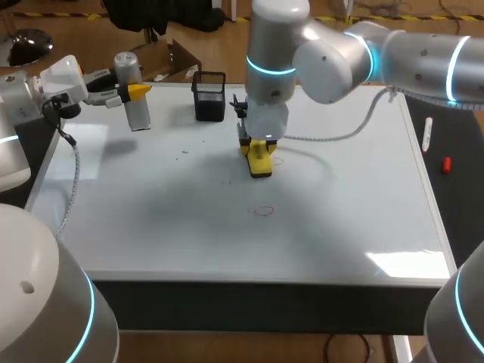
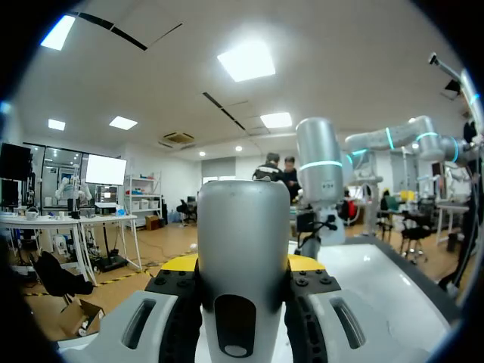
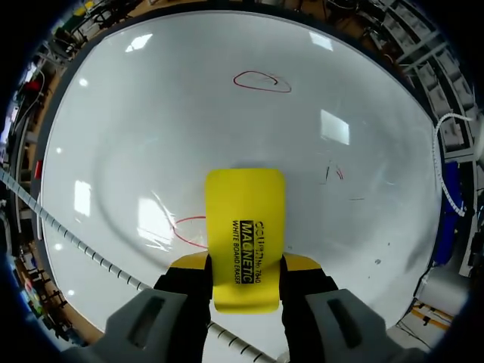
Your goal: Pick up the inspection probe, press it on each red-marked spot on the whiteboard one by one, put down the probe, pick up the eraser, and wipe off all the red marks.
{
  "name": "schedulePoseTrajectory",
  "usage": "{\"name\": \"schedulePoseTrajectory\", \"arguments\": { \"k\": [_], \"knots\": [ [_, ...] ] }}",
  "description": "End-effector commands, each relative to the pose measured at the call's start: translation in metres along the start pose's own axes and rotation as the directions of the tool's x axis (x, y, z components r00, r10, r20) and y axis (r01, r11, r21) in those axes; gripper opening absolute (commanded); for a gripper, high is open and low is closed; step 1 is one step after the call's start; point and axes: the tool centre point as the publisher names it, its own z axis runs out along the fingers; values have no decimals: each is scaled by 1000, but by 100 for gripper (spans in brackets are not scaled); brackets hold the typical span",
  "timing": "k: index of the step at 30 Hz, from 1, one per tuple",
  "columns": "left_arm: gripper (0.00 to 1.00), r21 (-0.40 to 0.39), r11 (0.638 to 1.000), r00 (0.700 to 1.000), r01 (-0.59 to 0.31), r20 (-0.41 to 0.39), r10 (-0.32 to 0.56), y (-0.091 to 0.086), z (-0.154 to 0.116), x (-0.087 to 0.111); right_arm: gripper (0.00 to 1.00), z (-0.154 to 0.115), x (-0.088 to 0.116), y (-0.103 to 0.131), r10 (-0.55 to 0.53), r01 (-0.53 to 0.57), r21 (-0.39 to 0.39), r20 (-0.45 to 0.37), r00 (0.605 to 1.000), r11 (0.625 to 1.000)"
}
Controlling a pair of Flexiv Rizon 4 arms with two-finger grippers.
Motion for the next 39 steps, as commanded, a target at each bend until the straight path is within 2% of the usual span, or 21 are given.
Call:
{"name": "schedulePoseTrajectory", "arguments": {
  "k": [1,11,27,35,39],
  "knots": [
    [0,1,1000,1000,-1,1,1,-1,0,0,0,5,7,-2,-2,2,-16,-1,1000,1000],
    [0,1,1000,1000,-1,1,1,-1,0,0,0,15,26,-2,24,-24,-37,-20,1000,999],
    [0,1,1000,1000,-1,1,1,-1,0,0,0,22,85,2,121,-123,-33,-62,991,992],
    [0,1,1000,1000,-1,1,1,-1,0,0,0,19,103,3,155,-157,-25,-78,985,987],
    [0,1,1000,1000,-1,1,1,-1,0,0,0,4,105,3,170,-171,5,-123,978,985]
  ]
}}
